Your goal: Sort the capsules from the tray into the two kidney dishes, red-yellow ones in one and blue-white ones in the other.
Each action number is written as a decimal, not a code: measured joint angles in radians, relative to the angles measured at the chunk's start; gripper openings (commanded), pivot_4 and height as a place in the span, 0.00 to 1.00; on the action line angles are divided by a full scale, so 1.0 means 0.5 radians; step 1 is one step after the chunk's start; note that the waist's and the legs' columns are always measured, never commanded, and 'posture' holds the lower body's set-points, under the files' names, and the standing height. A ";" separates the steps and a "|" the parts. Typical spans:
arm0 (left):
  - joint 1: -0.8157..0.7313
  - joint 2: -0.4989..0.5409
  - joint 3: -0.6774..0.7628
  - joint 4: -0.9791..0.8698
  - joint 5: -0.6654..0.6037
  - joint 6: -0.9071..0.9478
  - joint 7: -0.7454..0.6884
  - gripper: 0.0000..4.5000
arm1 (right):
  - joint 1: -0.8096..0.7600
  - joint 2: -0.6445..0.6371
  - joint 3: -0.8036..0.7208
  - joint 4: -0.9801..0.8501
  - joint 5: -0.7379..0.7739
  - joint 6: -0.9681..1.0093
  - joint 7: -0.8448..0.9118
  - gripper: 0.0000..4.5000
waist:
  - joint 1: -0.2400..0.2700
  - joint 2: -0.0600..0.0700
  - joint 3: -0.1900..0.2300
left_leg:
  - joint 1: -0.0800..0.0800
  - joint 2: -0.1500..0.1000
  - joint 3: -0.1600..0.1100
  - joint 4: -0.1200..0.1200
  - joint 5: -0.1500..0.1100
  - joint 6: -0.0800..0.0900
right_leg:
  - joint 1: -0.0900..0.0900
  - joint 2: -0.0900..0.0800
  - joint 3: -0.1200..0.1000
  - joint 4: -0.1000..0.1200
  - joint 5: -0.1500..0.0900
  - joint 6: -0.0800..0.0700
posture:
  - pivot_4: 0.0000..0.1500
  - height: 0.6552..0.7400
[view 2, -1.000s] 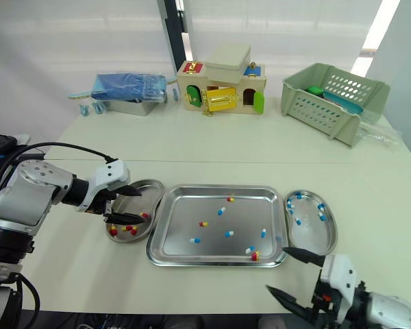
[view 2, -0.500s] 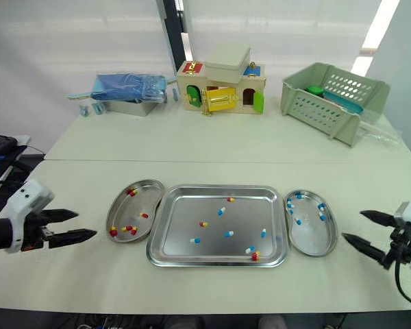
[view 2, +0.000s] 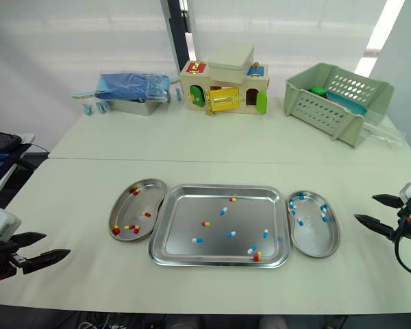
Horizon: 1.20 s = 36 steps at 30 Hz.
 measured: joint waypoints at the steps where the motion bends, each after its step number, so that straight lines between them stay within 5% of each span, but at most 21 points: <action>1: 0.006 -0.005 0.003 -0.001 -0.017 -0.011 0.007 1.00 | -0.004 0.000 0.007 0.015 -0.013 -0.006 0.001 1.00 | 0.000 0.000 0.000 | 0.000 0.000 0.000 0.000 0.000 0.000 | 0.000 0.000 0.000 0.000 0.000 0.000 | 1.00 1.00; 6: 0.020 -0.067 0.057 -0.030 -0.093 -0.094 0.016 1.00 | -0.060 0.032 0.012 0.040 -0.040 -0.082 0.011 1.00 | -0.001 0.000 0.000 | 0.000 0.000 0.000 0.000 0.000 0.000 | 0.000 0.000 0.000 0.000 0.000 0.000 | 1.00 1.00; 13: -0.009 -0.436 0.106 -0.333 -0.320 -0.477 0.037 1.00 | -0.160 0.002 0.099 0.142 -0.094 0.001 0.124 1.00 | -0.003 0.001 -0.001 | 0.000 0.000 0.001 0.000 0.000 0.000 | 0.000 -0.001 0.001 -0.001 0.000 0.000 | 1.00 1.00; 22: 0.503 -0.874 0.018 -0.897 -0.558 -0.849 -0.101 1.00 | -0.331 -0.041 0.136 0.069 -0.082 0.185 0.313 1.00 | 0.004 0.001 -0.001 | 0.000 0.000 0.003 0.001 0.000 0.000 | 0.001 -0.001 0.002 -0.002 0.000 0.000 | 1.00 1.00; 29: 0.854 -1.434 -0.253 -1.097 -0.609 -1.248 -0.026 1.00 | -0.300 -0.080 0.118 -0.366 0.077 0.401 0.423 1.00 | 0.008 0.006 -0.003 | -0.001 -0.002 0.009 0.002 -0.003 0.005 | 0.002 -0.002 0.007 -0.008 0.001 0.001 | 1.00 1.00; 36: 1.099 -1.640 -0.511 -0.926 -0.481 -1.739 -0.153 1.00 | -0.416 -0.177 0.177 -1.189 0.523 1.090 0.328 1.00 | 0.018 0.006 -0.002 | -0.001 0.000 0.006 0.003 -0.005 0.006 | 0.002 0.000 0.004 -0.007 0.001 0.001 | 1.00 1.00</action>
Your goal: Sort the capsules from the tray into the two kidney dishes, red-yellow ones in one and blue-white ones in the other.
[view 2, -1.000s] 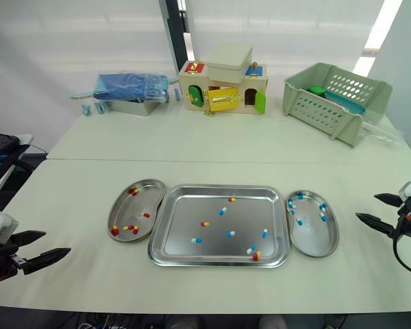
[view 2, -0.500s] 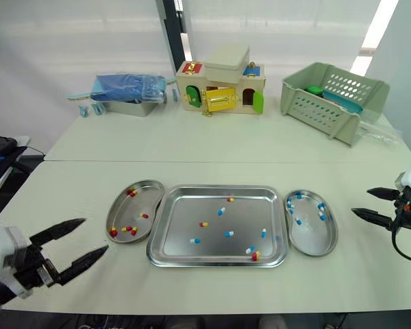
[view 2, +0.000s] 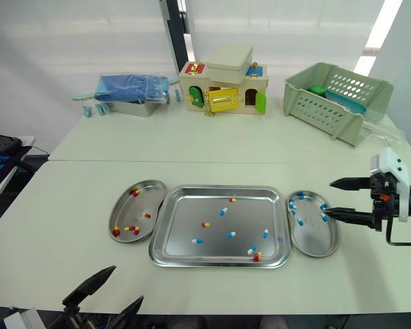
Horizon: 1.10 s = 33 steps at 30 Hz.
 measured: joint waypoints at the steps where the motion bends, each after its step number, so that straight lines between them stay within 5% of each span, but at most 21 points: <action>1: 0.003 0.003 -0.007 0.023 0.007 -0.050 -0.007 1.00 | -0.067 0.019 0.051 -0.104 0.051 0.082 -0.051 1.00 | 0.000 -0.001 0.000 | -0.001 0.000 0.001 0.000 0.000 0.000 | 0.000 0.000 0.001 -0.001 0.000 0.000 | 1.00 1.00; 9: -0.001 0.042 -0.119 0.106 0.016 -0.279 0.038 1.00 | -0.530 0.527 0.693 -0.439 0.048 0.316 -0.454 1.00 | 0.002 -0.002 0.001 | -0.010 -0.002 -0.003 -0.001 0.000 0.000 | -0.005 -0.001 -0.002 -0.007 0.001 0.001 | 1.00 1.00; 15: -0.005 0.082 -0.202 0.157 0.011 -0.358 0.082 1.00 | -0.741 1.069 1.301 -0.375 -0.296 0.284 -0.728 1.00 | -0.014 -0.002 0.001 | -0.014 -0.002 -0.005 -0.001 0.000 0.000 | -0.013 -0.001 -0.002 -0.002 0.001 0.001 | 1.00 1.00; 21: -0.019 0.121 -0.251 0.178 0.002 -0.397 0.140 1.00 | -0.830 1.302 1.527 -0.176 -0.529 0.223 -0.842 1.00 | -0.014 0.000 0.000 | -0.020 -0.002 -0.007 -0.002 0.000 0.000 | -0.023 -0.001 -0.003 0.003 0.000 0.000 | 1.00 1.00; 27: -0.014 0.126 -0.320 0.181 -0.006 -0.424 0.234 1.00 | -0.872 1.489 1.748 0.132 -0.766 0.125 -0.863 0.64 | -0.021 0.001 0.000 | -0.021 -0.002 -0.007 -0.001 0.000 0.000 | -0.027 0.000 -0.001 0.005 0.000 0.000 | 1.00 1.00; 33: -0.015 0.124 -0.363 0.181 0.009 -0.477 0.334 1.00 | -0.911 1.584 1.824 0.293 -0.911 0.090 -0.854 0.64 | -0.020 0.001 0.000 | -0.023 -0.003 -0.006 -0.001 0.000 0.000 | -0.029 -0.001 -0.001 0.004 0.000 0.000 | 1.00 1.00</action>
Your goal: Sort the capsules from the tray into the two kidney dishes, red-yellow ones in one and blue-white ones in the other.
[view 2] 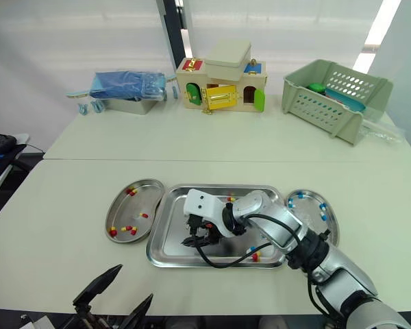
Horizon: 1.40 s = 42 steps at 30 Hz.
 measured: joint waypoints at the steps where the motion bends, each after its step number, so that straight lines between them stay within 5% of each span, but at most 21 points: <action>1: 0.000 0.000 -0.003 0.000 0.004 -0.007 0.016 1.00 | 0.000 0.004 0.015 0.009 -0.020 -0.002 0.006 0.64 | -0.001 0.000 0.000 | 0.000 0.000 0.000 0.000 0.000 0.000 | 0.000 0.000 0.000 0.000 0.000 0.000 | 1.00 1.00; 12: 0.009 0.034 -0.038 0.001 0.006 -0.101 0.073 1.00 | 0.001 0.007 0.111 0.101 -0.205 -0.075 0.089 0.64 | -0.003 0.000 0.000 | 0.000 0.000 0.000 0.000 0.000 0.000 | -0.001 0.000 0.000 0.001 0.000 0.000 | 1.00 1.00; 23: 0.008 0.076 -0.044 0.037 0.004 -0.110 0.097 1.00 | 0.003 0.021 0.157 0.141 -0.380 -0.192 0.126 0.02 | -0.005 0.000 0.000 | 0.000 0.001 -0.002 0.000 0.000 0.000 | -0.001 0.002 -0.001 0.002 0.000 0.000 | 1.00 1.00; 35: -0.116 0.275 -0.051 0.110 -0.053 -0.088 0.002 1.00 | 0.135 0.019 -0.060 -0.011 -0.215 -0.121 0.225 0.00 | 0.001 -0.001 -0.001 | -0.002 0.000 -0.005 0.001 0.000 0.000 | -0.001 0.002 -0.004 0.002 0.000 0.000 | 1.00 1.00; 42: -0.294 0.468 -0.197 0.143 -0.132 -0.123 -0.325 1.00 | 0.535 -0.520 -0.665 -0.592 0.148 -0.050 0.367 0.00 | 0.044 -0.002 -0.002 | -0.004 0.000 -0.005 0.001 0.000 0.000 | 0.001 0.001 -0.006 0.000 0.000 0.000 | 1.00 1.00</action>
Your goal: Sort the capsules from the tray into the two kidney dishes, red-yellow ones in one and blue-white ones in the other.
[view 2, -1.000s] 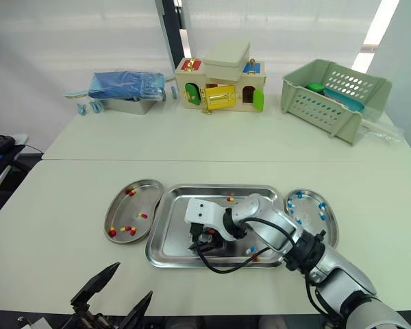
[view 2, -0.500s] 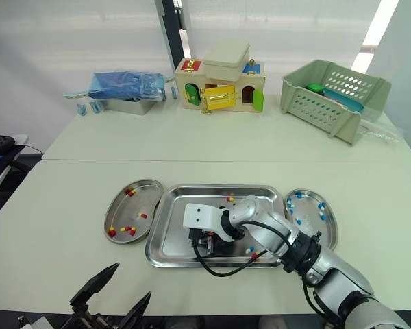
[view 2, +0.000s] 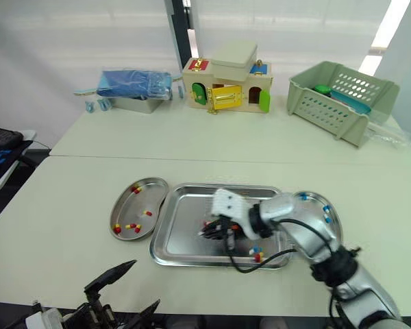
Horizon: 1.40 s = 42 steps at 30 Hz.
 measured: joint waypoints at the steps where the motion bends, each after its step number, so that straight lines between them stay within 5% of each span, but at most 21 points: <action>1: -0.021 0.002 -0.011 0.002 -0.013 0.001 -0.022 1.00 | 0.048 -0.077 -0.060 -0.040 0.011 0.002 0.014 0.00 | 0.003 0.000 0.000 | 0.000 0.000 0.001 0.000 0.000 0.000 | 0.000 0.000 0.000 0.000 0.000 0.000 | 1.00 1.00; 6: -0.208 0.043 -0.110 0.069 -0.082 0.013 -0.184 1.00 | 0.511 -0.559 -0.650 -0.191 0.119 -0.011 0.063 0.00 | 0.007 0.000 0.000 | 0.001 0.000 0.003 0.000 0.000 0.000 | 0.002 0.000 0.001 0.000 0.000 0.000 | 1.00 1.00; 13: -0.356 0.054 -0.154 0.150 -0.138 0.047 -0.307 1.00 | 0.992 -0.747 -1.270 -0.129 0.168 -0.117 0.092 0.00 | 0.004 0.000 0.000 | 0.011 0.001 0.005 0.000 0.000 0.001 | 0.015 0.000 0.001 -0.002 0.000 0.000 | 1.00 1.00; 27: -0.393 0.036 -0.154 0.206 -0.146 0.050 -0.377 1.00 | 1.158 -0.765 -1.312 -0.015 0.113 -0.281 0.019 0.00 | 0.002 0.000 0.000 | 0.024 0.001 0.005 -0.001 0.000 0.001 | 0.027 0.000 0.002 -0.005 0.000 0.000 | 1.00 1.00; 28: -0.391 0.028 -0.154 0.211 -0.146 0.049 -0.377 1.00 | 1.165 -0.778 -1.301 -0.003 0.106 -0.298 0.020 0.16 | 0.002 0.000 0.000 | 0.024 0.001 0.005 -0.001 0.000 0.001 | 0.027 0.000 0.002 -0.005 0.000 0.000 | 1.00 1.00; 36: -0.372 0.021 -0.150 0.232 -0.146 0.042 -0.375 1.00 | 1.166 -0.796 -1.242 0.066 0.074 -0.370 0.027 0.57 | 0.004 0.000 0.000 | 0.024 0.002 0.005 -0.001 0.000 0.001 | 0.027 0.000 0.002 -0.005 0.000 0.000 | 1.00 1.00; 42: -0.394 0.035 -0.112 0.264 -0.139 0.043 -0.365 1.00 | 1.172 -0.794 -1.278 0.101 0.142 -0.412 0.096 0.98 | 0.004 0.000 0.000 | 0.024 0.001 0.005 -0.001 0.000 0.001 | 0.028 0.000 0.002 -0.005 0.000 0.000 | 1.00 1.00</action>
